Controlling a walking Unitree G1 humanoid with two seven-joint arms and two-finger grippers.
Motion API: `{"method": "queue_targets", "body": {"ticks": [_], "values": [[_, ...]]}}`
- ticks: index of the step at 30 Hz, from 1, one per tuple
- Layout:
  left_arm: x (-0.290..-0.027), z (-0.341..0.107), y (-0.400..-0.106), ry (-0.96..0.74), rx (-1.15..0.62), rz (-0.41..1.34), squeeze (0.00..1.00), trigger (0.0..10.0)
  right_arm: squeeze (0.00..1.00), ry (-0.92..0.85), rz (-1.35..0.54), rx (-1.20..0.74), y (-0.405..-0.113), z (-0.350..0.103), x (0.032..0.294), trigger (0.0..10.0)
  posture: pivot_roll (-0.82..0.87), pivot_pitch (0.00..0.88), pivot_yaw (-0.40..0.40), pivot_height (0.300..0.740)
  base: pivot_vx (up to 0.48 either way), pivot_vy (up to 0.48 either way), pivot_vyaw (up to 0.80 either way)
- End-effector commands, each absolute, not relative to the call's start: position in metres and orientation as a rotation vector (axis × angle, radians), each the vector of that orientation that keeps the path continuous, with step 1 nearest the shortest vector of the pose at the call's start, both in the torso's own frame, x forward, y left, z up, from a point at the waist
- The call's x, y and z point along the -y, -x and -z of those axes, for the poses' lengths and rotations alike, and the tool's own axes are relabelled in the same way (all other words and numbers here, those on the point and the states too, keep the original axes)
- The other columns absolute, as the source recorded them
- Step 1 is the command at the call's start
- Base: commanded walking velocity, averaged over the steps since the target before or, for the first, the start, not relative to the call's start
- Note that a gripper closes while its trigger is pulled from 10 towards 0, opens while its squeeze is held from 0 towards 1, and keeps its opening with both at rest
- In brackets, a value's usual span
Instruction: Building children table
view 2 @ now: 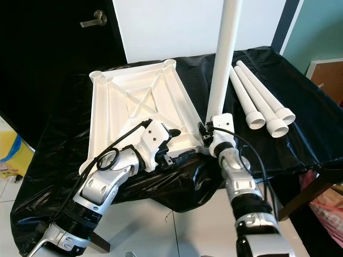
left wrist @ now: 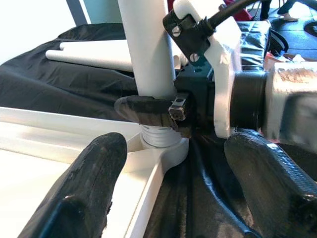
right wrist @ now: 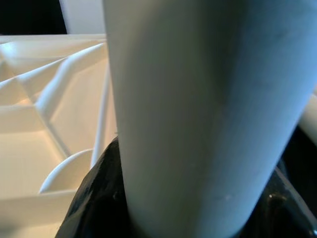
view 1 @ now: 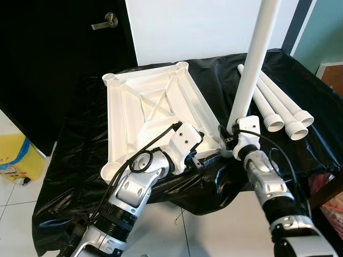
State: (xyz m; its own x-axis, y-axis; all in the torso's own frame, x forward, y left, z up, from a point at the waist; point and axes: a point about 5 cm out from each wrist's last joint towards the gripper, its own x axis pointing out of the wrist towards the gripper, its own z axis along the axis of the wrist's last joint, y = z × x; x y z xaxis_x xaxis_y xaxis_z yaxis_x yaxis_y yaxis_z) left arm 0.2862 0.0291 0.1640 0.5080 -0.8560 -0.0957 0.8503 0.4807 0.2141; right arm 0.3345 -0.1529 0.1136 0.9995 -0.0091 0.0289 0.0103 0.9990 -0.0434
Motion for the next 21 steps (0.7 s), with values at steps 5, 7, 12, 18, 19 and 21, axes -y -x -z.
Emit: {"method": "queue_targets", "body": {"ticks": [5,7,12,18,19,21], "values": [[-0.028,-0.16,-0.283,-0.251,0.01,1.073,0.0,10.0,0.0,-0.038,0.311,-0.088,-0.317,-0.087,0.168,10.0,-0.17,0.0,0.045,0.74,0.0,0.0,0.0],[-0.028,-0.16,-0.283,-0.252,0.01,1.073,0.0,10.0,0.0,-0.049,0.315,-0.099,-0.315,-0.086,0.161,10.0,-0.17,0.0,0.044,0.74,0.0,0.0,0.0],[-0.028,-0.16,-0.283,-0.253,0.01,1.076,0.0,10.0,0.0,-0.038,0.283,-0.092,-0.313,-0.088,0.149,10.0,-0.17,0.0,0.043,0.74,0.0,0.0,0.0],[-0.027,-0.16,-0.283,-0.254,0.011,1.077,0.0,10.0,0.0,-0.022,0.291,-0.072,-0.312,-0.094,0.147,10.0,-0.17,0.0,0.039,0.74,0.0,0.0,0.0],[-0.027,-0.159,-0.282,-0.254,0.011,1.077,0.0,10.0,0.0,-0.015,0.293,-0.063,-0.311,-0.096,0.146,10.0,-0.17,0.0,0.039,0.74,0.0,0.0,0.0],[-0.027,-0.159,-0.282,-0.254,0.011,1.077,0.0,10.0,0.0,-0.015,0.293,-0.063,-0.311,-0.096,0.146,10.0,-0.17,0.0,0.039,0.74,0.0,0.0,0.0]]}}
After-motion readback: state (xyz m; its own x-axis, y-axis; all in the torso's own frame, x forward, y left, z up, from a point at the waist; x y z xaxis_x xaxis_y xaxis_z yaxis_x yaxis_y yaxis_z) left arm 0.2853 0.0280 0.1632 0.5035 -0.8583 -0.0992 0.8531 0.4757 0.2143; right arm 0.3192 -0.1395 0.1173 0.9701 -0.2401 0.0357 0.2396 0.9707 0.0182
